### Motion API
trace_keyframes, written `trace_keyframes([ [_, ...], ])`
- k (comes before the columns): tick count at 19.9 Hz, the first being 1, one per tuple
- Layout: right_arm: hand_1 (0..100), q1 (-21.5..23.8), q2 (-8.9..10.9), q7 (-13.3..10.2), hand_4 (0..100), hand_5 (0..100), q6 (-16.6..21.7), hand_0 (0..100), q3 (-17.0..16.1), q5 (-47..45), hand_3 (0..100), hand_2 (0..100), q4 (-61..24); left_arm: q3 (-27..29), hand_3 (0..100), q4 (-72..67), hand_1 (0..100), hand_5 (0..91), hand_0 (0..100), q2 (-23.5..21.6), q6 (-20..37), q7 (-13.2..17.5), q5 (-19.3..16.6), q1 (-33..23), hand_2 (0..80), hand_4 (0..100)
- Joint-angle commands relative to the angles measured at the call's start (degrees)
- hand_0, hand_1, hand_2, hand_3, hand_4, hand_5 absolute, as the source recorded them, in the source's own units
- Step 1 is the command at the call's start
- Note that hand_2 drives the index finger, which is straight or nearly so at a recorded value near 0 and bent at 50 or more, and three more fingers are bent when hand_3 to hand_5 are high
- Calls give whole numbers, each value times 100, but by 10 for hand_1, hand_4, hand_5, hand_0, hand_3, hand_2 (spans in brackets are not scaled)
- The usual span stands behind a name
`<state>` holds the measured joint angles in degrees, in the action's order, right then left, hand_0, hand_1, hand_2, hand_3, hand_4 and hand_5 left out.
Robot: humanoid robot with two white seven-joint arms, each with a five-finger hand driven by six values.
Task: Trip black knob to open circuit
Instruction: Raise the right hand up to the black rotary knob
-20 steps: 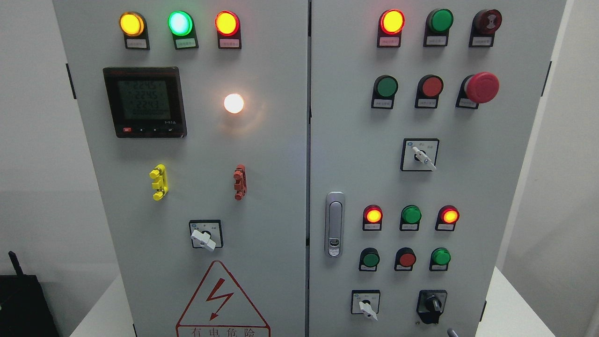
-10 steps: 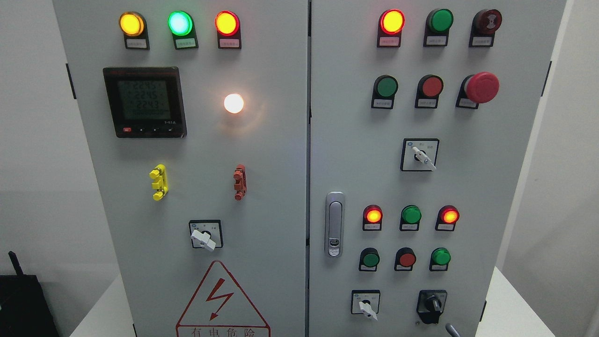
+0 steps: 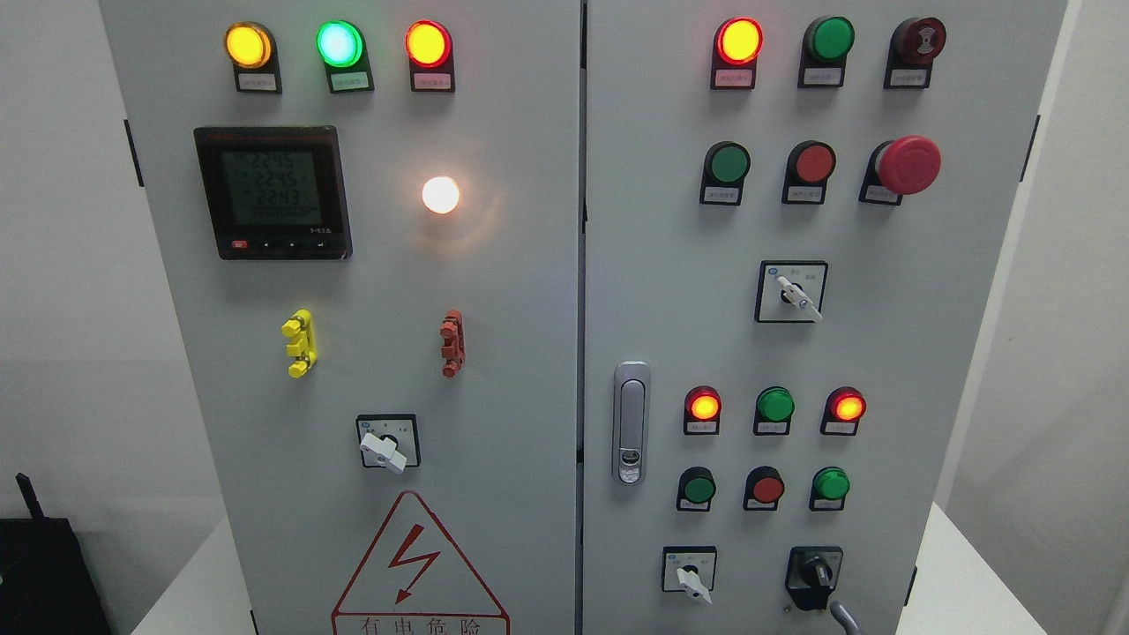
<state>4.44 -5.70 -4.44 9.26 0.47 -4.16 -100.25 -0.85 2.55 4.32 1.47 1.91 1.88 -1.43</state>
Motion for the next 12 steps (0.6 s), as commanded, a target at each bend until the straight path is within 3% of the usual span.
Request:
trace_keyframes([
  [1, 0, -84, -10, 22, 1000, 984, 23, 0, 33, 12, 1000, 0, -161, 14, 0, 0, 389, 0, 120, -1, 11, 2, 14, 12, 0, 0],
  [12, 0, -137, -1, 22, 1000, 985, -30, 0, 33, 12, 1000, 0, -161, 14, 0, 0, 389, 0, 120, -1, 20, 2, 5, 12, 0, 0],
])
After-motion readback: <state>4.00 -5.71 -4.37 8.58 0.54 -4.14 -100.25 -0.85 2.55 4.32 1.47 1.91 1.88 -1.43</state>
